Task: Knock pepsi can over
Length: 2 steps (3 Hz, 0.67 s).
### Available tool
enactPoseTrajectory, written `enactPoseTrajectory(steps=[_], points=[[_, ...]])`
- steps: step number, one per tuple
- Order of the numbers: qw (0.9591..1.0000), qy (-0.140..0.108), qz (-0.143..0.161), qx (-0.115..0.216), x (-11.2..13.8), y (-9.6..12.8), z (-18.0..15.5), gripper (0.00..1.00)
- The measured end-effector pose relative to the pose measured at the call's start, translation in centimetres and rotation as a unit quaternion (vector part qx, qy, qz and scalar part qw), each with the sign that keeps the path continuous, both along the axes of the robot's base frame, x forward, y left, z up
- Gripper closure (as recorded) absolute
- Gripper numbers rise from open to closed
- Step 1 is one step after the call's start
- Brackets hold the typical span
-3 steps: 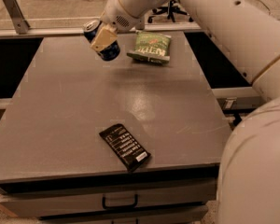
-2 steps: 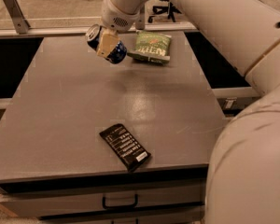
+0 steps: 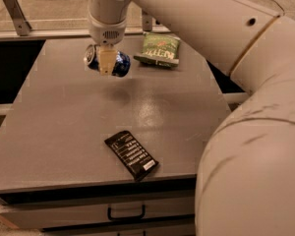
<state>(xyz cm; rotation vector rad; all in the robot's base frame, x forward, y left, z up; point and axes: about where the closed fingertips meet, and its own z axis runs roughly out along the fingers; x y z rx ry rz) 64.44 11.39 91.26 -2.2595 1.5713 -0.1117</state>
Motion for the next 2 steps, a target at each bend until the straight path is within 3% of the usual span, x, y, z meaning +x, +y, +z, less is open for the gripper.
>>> enactPoseTrajectory(steps=[2], points=[[0.9971,0.011,0.070,-0.026,-3.2,4.0,-1.2,0.12]])
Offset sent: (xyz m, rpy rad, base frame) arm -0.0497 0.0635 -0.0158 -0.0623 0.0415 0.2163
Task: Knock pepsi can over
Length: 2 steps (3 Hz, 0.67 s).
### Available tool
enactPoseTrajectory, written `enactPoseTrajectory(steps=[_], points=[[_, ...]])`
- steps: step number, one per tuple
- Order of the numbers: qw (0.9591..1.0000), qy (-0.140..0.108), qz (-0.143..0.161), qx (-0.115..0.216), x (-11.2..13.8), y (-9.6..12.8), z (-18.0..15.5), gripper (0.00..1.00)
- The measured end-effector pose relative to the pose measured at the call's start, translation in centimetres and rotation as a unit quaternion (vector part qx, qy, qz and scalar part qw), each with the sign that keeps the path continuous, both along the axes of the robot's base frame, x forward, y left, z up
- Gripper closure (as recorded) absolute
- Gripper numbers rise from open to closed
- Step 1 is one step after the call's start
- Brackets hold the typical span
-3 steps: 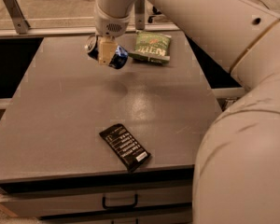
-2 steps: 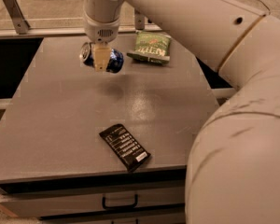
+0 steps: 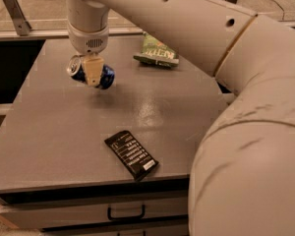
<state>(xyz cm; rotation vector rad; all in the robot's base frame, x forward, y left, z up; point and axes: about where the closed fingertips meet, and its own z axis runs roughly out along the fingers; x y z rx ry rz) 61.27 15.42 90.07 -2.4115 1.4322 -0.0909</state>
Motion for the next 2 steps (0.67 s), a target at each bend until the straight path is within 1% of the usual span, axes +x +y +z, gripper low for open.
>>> enactPoseTrajectory(steps=[1,2], points=[[0.9998,0.010,0.016,-0.003,-0.83,1.10,-0.56,0.00],[0.9998,0.010,0.017,-0.003,-0.87,1.14,-0.60,0.00]])
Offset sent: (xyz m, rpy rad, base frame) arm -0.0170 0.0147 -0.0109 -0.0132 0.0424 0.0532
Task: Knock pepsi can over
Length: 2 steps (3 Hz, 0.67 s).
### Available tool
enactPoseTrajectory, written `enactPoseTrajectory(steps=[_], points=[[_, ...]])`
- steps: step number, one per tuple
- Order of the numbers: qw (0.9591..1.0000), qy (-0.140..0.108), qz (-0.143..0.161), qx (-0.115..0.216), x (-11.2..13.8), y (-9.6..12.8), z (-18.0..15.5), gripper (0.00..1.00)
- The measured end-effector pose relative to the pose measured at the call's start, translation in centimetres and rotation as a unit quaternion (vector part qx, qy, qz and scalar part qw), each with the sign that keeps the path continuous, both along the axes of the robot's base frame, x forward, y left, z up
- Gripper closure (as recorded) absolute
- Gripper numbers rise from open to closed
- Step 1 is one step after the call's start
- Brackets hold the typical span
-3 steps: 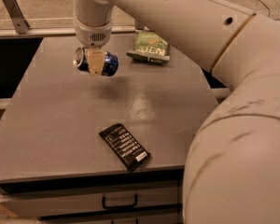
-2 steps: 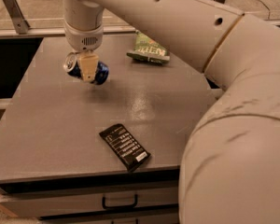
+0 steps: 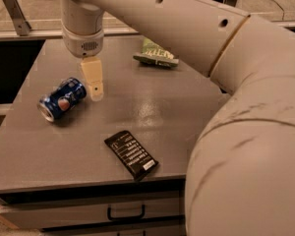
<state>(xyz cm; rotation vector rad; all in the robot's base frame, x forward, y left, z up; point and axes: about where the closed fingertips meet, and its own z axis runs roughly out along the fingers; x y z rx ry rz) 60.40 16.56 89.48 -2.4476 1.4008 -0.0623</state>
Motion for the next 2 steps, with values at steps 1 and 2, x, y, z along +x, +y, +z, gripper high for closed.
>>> enactPoseTrajectory(steps=[1,2], points=[[0.9990,0.031,-0.010,0.030,0.5,-0.8,-0.1,0.00],[0.9900,0.066,-0.047,0.116,3.8,-5.6,1.2,0.00]])
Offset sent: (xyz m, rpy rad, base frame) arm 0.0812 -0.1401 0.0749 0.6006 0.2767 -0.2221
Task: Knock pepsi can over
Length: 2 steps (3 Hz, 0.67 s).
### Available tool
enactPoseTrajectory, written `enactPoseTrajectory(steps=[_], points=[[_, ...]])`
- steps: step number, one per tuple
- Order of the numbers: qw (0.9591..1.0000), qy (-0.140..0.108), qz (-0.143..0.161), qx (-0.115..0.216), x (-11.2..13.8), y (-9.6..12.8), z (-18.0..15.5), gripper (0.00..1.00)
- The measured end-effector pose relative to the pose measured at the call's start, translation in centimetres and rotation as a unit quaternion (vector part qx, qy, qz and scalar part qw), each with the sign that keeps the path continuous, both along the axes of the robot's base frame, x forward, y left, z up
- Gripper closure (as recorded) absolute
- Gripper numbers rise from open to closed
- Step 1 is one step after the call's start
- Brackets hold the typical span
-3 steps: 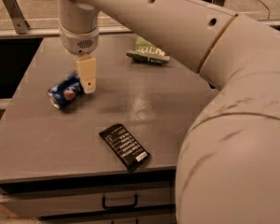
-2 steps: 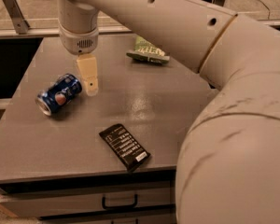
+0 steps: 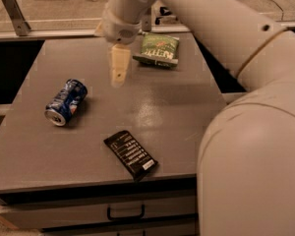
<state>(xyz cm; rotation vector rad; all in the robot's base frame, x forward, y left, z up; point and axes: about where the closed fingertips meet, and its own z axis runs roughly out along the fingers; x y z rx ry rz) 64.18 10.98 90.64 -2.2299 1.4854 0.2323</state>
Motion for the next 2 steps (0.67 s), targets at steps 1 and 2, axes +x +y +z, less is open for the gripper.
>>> enactPoseTrajectory(steps=[1,2], points=[[0.9932,0.006,-0.050,0.105,2.7,-7.2,3.6,0.00],[0.9697,-0.003,-0.104,0.221,2.7,-14.4,8.6,0.00]])
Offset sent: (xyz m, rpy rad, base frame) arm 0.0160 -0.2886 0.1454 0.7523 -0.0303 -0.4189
